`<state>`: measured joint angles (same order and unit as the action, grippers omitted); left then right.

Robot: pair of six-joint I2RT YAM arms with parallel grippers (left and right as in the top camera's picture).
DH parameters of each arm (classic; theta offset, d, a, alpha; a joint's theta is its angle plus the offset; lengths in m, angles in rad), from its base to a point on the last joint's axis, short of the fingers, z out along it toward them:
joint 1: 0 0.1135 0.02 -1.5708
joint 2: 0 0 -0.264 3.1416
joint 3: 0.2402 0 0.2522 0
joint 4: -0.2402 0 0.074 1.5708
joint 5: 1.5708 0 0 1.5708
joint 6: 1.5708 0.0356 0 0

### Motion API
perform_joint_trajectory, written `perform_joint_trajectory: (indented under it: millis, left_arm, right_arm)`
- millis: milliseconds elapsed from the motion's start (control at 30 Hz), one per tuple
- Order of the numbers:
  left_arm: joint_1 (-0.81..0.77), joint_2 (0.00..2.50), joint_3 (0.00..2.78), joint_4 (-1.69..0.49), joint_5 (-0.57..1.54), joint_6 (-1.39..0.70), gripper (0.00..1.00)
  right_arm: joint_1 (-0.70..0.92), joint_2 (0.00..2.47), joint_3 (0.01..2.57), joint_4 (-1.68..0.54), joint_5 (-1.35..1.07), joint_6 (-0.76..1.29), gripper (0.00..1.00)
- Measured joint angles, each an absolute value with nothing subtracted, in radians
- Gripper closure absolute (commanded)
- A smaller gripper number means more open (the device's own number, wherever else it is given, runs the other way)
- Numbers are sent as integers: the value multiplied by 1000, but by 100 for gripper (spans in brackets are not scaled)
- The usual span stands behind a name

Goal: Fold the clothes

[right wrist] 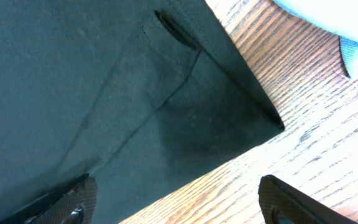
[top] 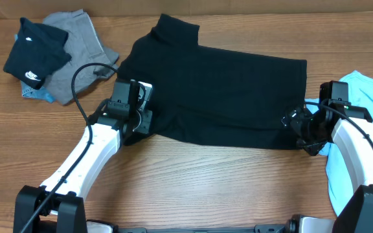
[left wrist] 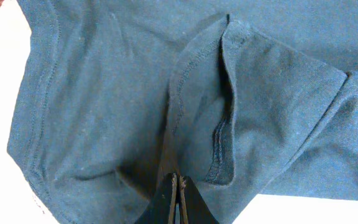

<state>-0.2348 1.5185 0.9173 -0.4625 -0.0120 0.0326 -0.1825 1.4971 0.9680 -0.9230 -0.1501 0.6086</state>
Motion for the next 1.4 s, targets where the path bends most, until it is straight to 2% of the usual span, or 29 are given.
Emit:
perform_joint_trajectory:
  millis: [433, 467, 500, 533, 633, 700, 833, 900, 967, 1200, 1267, 1300, 1333, 1400]
  left_arm:
    - [-190, 1530, 1058, -302, -133, 20, 95]
    - [-190, 1539, 1059, -297, -141, 16, 80]
    - [-190, 1552, 1059, -294, -151, 11, 58]
    - [-190, 1570, 1059, -293, -163, 4, 48]
    - [-190, 1618, 1060, -326, -196, -19, 42]
    - [-190, 1639, 1059, -393, -220, -31, 28]
    - [-190, 1644, 1061, -522, -251, -47, 28]
    - [-189, 1644, 1061, -601, -259, -54, 34]
    - [-187, 1644, 1060, -674, -249, -64, 34]
    - [-156, 1646, 1008, -728, -131, -77, 26]
    - [-154, 1652, 976, -691, -98, -77, 30]
    - [-155, 1655, 963, -672, -81, -79, 39]
    - [-155, 1657, 953, -658, -65, -84, 55]
    - [-155, 1658, 942, -645, -40, -79, 94]
  right_arm:
    - [-183, 1497, 968, -890, -150, 606, 14]
    - [-183, 1497, 968, -890, -150, 606, 13]
    - [-183, 1497, 968, -889, -150, 605, 13]
    - [-183, 1497, 968, -890, -150, 606, 13]
    - [-183, 1497, 968, -893, -150, 604, 13]
    - [-183, 1497, 968, -901, -150, 602, 13]
    - [-183, 1497, 968, -916, -150, 601, 13]
    - [-183, 1497, 968, -918, -150, 601, 13]
    - [-183, 1497, 968, -921, -150, 601, 13]
    - [-183, 1497, 968, -929, -146, 601, 12]
    - [-183, 1497, 968, -931, -141, 601, 12]
    - [-183, 1497, 968, -932, -140, 601, 12]
    - [-183, 1497, 968, -932, -138, 602, 12]
    - [-183, 1497, 968, -933, -130, 601, 12]
